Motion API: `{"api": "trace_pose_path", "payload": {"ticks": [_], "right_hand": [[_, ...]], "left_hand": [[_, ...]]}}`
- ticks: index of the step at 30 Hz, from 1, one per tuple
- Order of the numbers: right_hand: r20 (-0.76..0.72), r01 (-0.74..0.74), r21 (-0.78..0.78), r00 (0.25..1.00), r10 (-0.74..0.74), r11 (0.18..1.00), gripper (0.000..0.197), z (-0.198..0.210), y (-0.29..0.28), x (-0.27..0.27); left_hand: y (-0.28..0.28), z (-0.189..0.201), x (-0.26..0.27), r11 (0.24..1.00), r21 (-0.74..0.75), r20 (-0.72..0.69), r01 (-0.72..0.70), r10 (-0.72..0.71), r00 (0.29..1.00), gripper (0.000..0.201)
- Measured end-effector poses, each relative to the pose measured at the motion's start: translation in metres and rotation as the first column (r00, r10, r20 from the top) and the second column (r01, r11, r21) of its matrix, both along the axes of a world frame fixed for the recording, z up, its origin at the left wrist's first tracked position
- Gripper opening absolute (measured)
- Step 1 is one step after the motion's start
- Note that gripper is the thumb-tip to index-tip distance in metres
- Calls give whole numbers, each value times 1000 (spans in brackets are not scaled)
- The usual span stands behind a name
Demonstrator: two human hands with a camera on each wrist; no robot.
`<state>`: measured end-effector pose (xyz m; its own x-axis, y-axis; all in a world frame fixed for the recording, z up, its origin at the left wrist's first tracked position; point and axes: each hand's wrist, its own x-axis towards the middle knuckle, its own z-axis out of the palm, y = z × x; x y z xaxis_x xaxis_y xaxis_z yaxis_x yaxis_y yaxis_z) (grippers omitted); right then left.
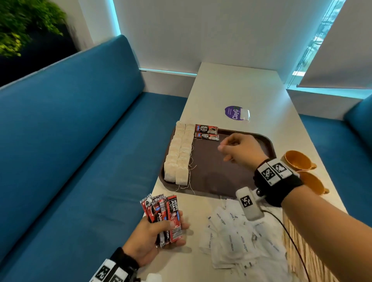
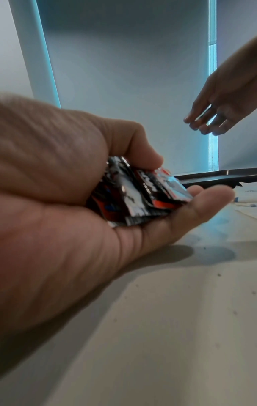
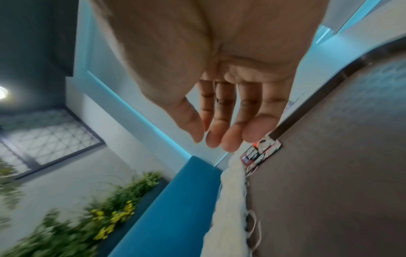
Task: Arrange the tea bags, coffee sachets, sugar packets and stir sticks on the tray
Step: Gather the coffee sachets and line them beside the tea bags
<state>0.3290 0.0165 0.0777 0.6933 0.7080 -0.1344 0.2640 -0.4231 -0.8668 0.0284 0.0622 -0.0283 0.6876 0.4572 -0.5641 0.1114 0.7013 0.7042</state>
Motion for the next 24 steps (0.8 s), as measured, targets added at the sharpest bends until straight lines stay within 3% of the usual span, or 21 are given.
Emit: {"api": "trace_pose_path", "payload": {"ticks": [8, 15, 19, 24], "right_hand": [[-226, -181, 44, 956, 186, 983, 11, -30, -69, -115], [-345, -70, 12, 936, 70, 997, 27, -69, -85, -157], [-372, 1, 58, 928, 21, 998, 19, -79, -90, -165], [-361, 52, 79, 933, -20, 996, 11, -90, -91, -169]], "left_hand": [[-6, 7, -2, 995, 100, -32, 20, -17, 999, 35], [-10, 2, 0, 991, 135, -5, -13, 14, 1000, 35], [-13, 2, 1, 985, 174, 8, 16, -18, 1000, 29], [-12, 2, 1, 977, 194, 25, 86, -92, 995, 38]]}}
